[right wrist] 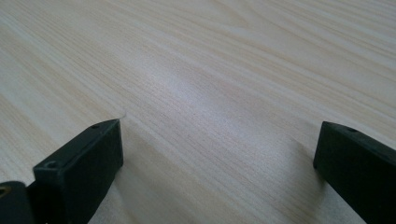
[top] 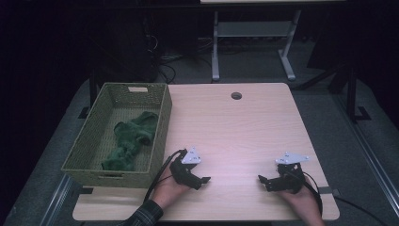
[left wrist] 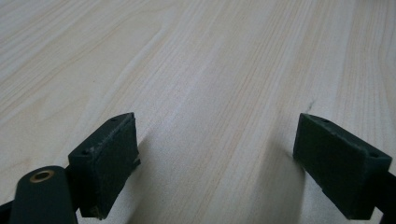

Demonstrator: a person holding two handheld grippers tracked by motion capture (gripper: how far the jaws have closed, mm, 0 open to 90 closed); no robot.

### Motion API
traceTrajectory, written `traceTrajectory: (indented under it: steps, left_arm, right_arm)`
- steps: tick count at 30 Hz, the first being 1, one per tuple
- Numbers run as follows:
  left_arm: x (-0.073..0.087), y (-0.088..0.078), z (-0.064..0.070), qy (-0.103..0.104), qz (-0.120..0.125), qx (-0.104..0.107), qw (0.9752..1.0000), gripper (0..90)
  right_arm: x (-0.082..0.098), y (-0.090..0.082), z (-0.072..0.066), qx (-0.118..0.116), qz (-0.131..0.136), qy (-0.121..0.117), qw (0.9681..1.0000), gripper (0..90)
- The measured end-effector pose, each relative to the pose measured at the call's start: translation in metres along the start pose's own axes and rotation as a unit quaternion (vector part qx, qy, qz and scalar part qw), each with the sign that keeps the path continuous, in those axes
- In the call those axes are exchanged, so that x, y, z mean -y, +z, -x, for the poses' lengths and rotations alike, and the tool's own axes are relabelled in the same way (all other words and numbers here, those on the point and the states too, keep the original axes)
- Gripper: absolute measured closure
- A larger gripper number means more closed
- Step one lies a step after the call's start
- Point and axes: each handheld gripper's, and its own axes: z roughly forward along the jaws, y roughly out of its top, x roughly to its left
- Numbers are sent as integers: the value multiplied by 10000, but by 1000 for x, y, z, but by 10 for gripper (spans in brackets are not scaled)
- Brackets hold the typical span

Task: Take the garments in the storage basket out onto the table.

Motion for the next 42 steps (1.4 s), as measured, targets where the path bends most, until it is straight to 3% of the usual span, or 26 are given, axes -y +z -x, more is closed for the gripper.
traceTrajectory:
  steps: [6,15,19,25,42]
  left_arm:
    - [-2,2,1,-92,6,-97,9999,132]
    - [-4,1,1,-65,-69,-85,9999,141]
    - [-6,-3,-1,-138,-58,-81,9999,141]
    - [-11,-7,-2,-87,-78,-157,9998,141]
    - [-28,-26,-1,-124,-36,-94,9999,141]
  right_arm:
    - [0,0,0,-2,1,0,10000,12]
    - [0,0,0,-5,-3,-12,10000,12]
    - [0,0,0,-8,5,-29,10000,12]
    - [0,0,0,-1,-1,-26,10000,12]
    - [0,0,0,-6,-12,-9,10000,12]
